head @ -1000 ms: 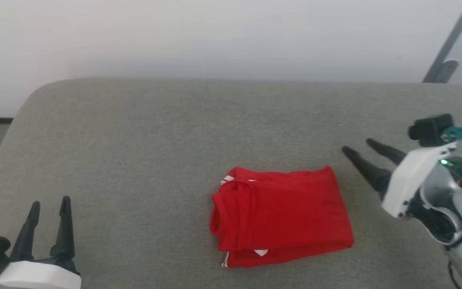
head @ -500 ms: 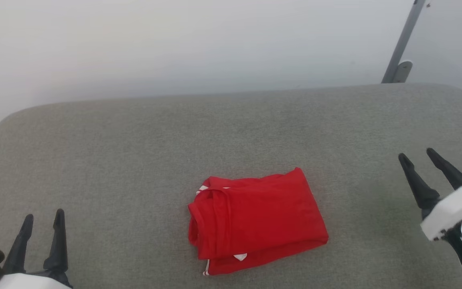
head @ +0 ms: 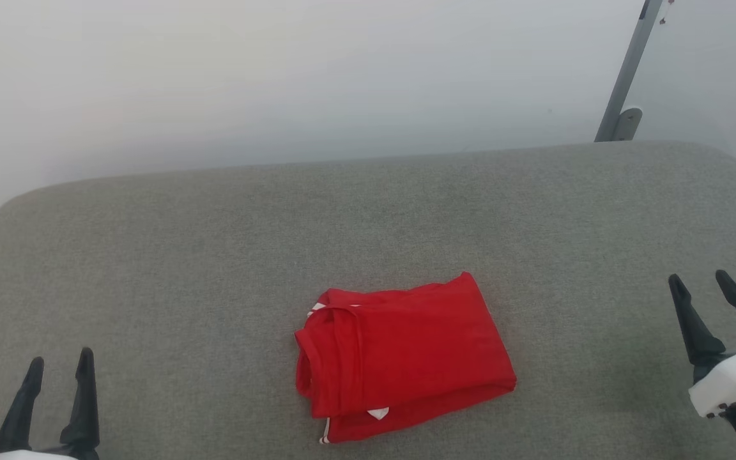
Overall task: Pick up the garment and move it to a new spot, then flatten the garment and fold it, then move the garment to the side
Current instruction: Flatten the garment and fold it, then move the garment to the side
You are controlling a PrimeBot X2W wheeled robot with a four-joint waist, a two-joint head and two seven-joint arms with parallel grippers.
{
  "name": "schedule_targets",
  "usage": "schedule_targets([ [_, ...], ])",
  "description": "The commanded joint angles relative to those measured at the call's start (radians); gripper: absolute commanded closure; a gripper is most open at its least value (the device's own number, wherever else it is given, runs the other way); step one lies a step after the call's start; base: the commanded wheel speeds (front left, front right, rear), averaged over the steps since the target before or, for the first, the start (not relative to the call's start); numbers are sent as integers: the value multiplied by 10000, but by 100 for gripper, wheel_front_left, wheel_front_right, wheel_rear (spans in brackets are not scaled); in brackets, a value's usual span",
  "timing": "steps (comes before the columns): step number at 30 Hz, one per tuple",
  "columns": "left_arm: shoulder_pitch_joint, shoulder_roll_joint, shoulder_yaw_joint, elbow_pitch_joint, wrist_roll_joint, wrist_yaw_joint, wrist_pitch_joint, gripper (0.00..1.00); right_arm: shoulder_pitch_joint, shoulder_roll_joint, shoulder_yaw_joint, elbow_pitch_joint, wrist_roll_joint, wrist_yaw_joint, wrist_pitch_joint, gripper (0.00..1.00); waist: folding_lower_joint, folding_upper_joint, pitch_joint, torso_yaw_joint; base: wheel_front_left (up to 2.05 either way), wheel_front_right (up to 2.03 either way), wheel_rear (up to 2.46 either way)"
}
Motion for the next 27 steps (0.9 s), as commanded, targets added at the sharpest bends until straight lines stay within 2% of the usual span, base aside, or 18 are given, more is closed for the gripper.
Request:
schedule_targets([
  [1,155,40,39,-29,-40,-31,-38,0,126,44,-59,-63,-62,5,-61,0,0,-1,-5,12,0,0,0],
  [11,217,80,-14,-14,48,-31,-38,0,598,329,-653,-323,-380,5,-101,0,0,-1,-16,59,0,0,0],
  [27,111,73,-82,-57,-1,-31,-38,0,755,388,-797,-385,-455,5,-110,0,0,-1,10,146,0,0,0],
])
